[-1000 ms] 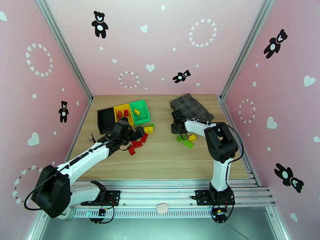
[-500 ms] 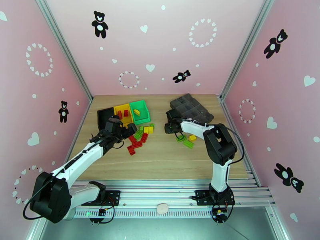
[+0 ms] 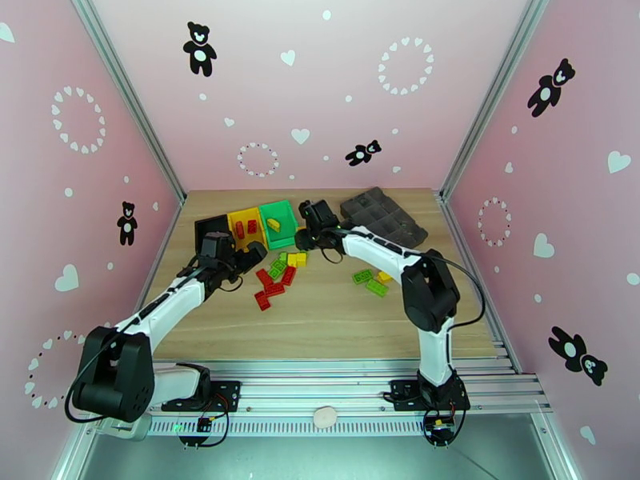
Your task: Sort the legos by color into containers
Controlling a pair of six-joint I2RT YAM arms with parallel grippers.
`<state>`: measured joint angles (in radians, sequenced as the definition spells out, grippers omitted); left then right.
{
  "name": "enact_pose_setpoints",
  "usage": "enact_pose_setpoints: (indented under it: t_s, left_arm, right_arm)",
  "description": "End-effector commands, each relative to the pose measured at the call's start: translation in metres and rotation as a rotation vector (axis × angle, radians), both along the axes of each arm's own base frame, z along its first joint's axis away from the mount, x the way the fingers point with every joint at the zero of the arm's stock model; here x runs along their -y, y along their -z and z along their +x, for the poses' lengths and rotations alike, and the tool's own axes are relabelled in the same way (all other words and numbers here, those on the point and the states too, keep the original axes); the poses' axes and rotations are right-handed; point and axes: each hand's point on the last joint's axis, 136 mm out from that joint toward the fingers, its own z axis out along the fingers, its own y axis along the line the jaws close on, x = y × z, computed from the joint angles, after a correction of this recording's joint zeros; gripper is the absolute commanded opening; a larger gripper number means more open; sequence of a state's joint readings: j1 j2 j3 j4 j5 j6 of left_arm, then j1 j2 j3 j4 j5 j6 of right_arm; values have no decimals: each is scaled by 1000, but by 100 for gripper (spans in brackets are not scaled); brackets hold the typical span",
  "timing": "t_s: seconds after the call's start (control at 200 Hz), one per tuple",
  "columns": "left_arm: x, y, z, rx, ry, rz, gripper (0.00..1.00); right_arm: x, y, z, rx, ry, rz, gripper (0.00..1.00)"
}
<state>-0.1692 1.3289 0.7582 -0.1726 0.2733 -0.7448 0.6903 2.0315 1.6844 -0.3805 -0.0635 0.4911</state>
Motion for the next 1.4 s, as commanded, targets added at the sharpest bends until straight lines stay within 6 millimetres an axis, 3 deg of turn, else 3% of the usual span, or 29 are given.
enact_pose_setpoints:
  t_s: [0.0, 0.486, 0.651, 0.816, 0.956, 1.156, 1.391]
  left_arm:
    - [4, -9, 8, 28, 10, -59, 98]
    - [-4, -10, 7, 36, -36, -73, 98]
    - [-9, -11, 0, 38, -50, -62, 98]
    - [-16, -15, -6, 43, -63, -55, 98]
    - [-19, -20, -10, 52, -63, -38, 98]
    - [-18, -19, -14, 51, -50, -25, 98]
    - [12, -10, -23, 35, 26, 73, 98]
  right_arm:
    - [-12, 9, 8, -35, -5, -5, 30]
    - [-62, -11, 68, 44, 14, 85, 33]
    - [-73, -7, 81, 50, 21, 107, 36]
    - [-81, -7, 88, 61, 20, 130, 51]
    - [-82, -11, 89, 67, 14, 136, 61]
    - [-75, -24, 79, 66, -6, 108, 59]
    - [-35, -45, 57, 118, 6, 18, 56]
